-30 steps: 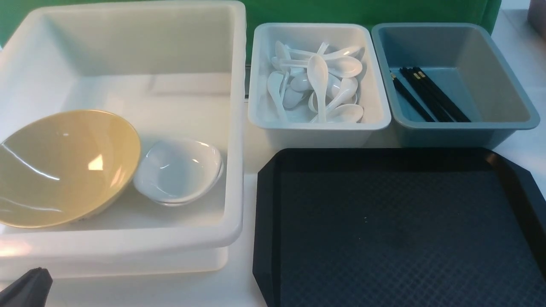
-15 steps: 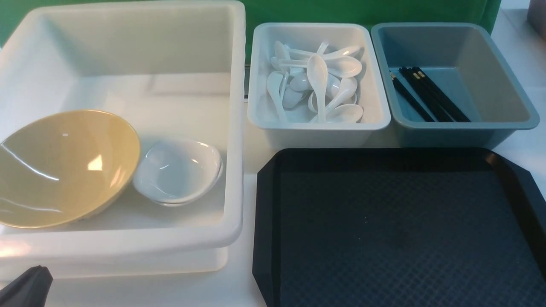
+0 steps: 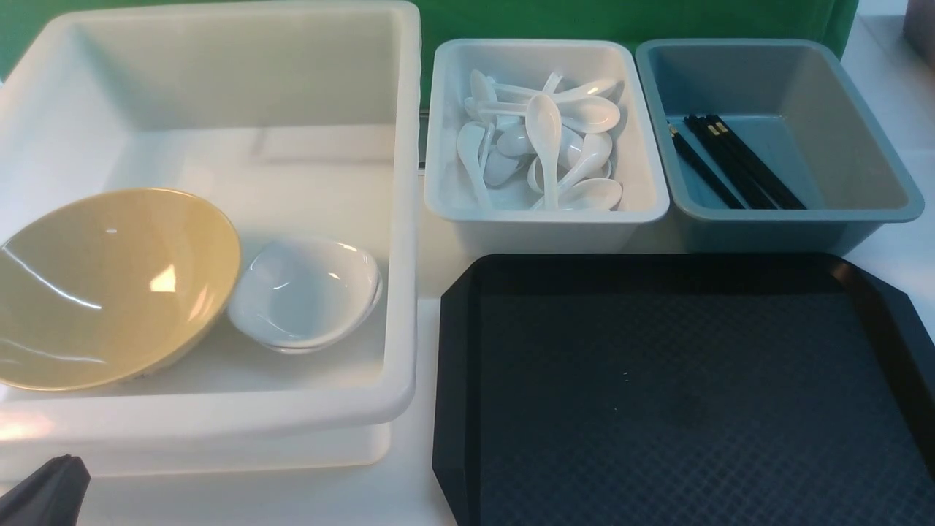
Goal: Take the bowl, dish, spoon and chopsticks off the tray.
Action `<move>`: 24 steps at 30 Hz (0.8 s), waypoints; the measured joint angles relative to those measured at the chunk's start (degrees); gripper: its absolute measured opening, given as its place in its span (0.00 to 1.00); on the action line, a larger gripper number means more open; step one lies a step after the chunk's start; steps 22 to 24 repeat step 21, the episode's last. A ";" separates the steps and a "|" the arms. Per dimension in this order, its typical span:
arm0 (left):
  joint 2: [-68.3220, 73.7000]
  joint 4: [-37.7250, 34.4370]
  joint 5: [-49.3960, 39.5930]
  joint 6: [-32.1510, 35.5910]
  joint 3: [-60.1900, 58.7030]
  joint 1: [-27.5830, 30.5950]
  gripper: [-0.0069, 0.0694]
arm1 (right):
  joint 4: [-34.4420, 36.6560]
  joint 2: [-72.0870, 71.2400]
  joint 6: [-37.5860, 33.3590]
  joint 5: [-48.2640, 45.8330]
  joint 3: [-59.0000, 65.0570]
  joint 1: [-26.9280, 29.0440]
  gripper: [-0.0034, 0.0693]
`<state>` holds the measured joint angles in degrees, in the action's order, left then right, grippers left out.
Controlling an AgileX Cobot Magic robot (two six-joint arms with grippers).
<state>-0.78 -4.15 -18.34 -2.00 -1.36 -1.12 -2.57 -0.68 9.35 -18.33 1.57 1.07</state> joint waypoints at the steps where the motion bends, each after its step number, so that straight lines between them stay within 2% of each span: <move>1: 0.00 0.00 0.00 0.00 0.00 0.00 0.07 | 0.00 0.00 0.00 0.00 0.00 0.00 0.18; 24: 0.00 -0.04 0.05 0.06 0.00 0.00 0.07 | 0.00 0.00 0.00 0.00 0.00 0.00 0.21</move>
